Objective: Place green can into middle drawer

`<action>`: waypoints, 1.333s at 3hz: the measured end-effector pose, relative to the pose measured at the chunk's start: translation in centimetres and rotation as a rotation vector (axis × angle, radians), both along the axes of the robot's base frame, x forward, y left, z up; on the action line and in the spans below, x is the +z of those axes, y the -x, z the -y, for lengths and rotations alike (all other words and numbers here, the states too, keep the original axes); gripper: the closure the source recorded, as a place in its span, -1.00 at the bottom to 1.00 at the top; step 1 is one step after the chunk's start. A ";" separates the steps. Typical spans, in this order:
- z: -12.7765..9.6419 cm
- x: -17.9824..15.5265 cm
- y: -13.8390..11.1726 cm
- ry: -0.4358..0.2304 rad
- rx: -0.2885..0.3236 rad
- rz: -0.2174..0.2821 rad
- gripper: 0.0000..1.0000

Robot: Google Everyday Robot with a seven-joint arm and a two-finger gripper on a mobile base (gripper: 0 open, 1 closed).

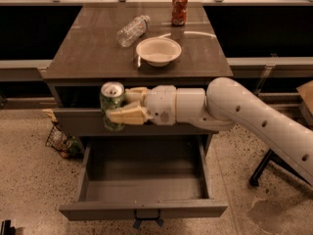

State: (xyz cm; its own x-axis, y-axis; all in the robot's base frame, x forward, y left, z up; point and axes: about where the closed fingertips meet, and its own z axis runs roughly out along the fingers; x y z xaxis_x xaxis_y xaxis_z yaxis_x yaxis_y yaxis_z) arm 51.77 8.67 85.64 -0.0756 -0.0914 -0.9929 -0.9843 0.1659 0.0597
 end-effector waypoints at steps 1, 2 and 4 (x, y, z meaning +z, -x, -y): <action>-0.9 -3.4 3.1 0.080 0.101 -0.009 1.00; -1.3 -6.7 5.6 0.162 0.202 0.006 1.00; -0.9 -11.8 6.4 0.250 0.209 0.006 1.00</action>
Offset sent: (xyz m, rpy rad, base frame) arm -0.0830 0.0125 -0.1089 -0.2675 -0.0277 0.3196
